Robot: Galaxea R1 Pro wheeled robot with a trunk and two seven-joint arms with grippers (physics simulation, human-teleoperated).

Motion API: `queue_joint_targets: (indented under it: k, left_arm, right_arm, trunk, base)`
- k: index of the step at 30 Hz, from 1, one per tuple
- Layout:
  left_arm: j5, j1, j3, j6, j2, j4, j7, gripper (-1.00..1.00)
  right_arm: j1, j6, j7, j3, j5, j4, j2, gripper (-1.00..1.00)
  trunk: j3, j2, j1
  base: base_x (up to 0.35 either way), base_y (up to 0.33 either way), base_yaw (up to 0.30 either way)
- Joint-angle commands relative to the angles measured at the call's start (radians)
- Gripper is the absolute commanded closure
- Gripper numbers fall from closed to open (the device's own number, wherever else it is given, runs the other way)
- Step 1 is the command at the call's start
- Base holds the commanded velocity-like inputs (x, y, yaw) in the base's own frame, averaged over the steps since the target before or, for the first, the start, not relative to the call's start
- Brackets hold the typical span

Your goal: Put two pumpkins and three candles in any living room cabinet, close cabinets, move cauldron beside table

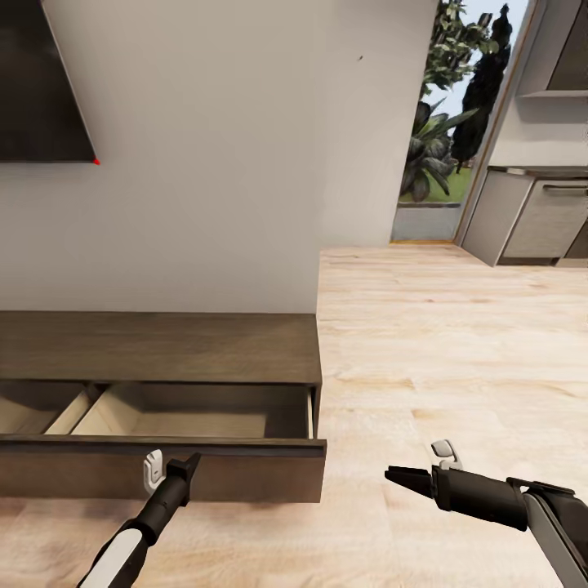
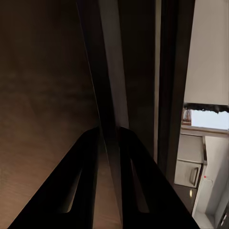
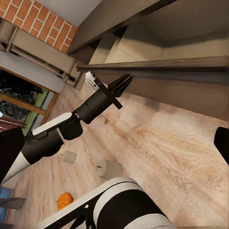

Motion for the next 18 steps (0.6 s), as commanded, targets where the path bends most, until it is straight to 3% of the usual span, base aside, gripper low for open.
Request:
queue_joint_targets:
  k: [1, 18]
  left_arm:
    - [0.006, 0.000, -0.005, 0.010, 0.000, -0.019, 0.000, 1.00]
    - [0.006, 0.000, -0.005, 0.011, 0.000, -0.019, 0.000, 1.00]
  right_arm:
    - [-0.001, 0.005, 0.001, 0.000, -0.002, 0.000, 0.000, -1.00]
    - [-0.001, 0.005, 0.001, 0.000, -0.002, 0.000, 0.000, -1.00]
  trunk:
    - [-0.001, 0.000, -0.001]
    - [-0.001, 0.000, -0.001]
  base:
    - [-0.211, 0.000, 0.000]
    - [-0.098, 0.000, 0.000]
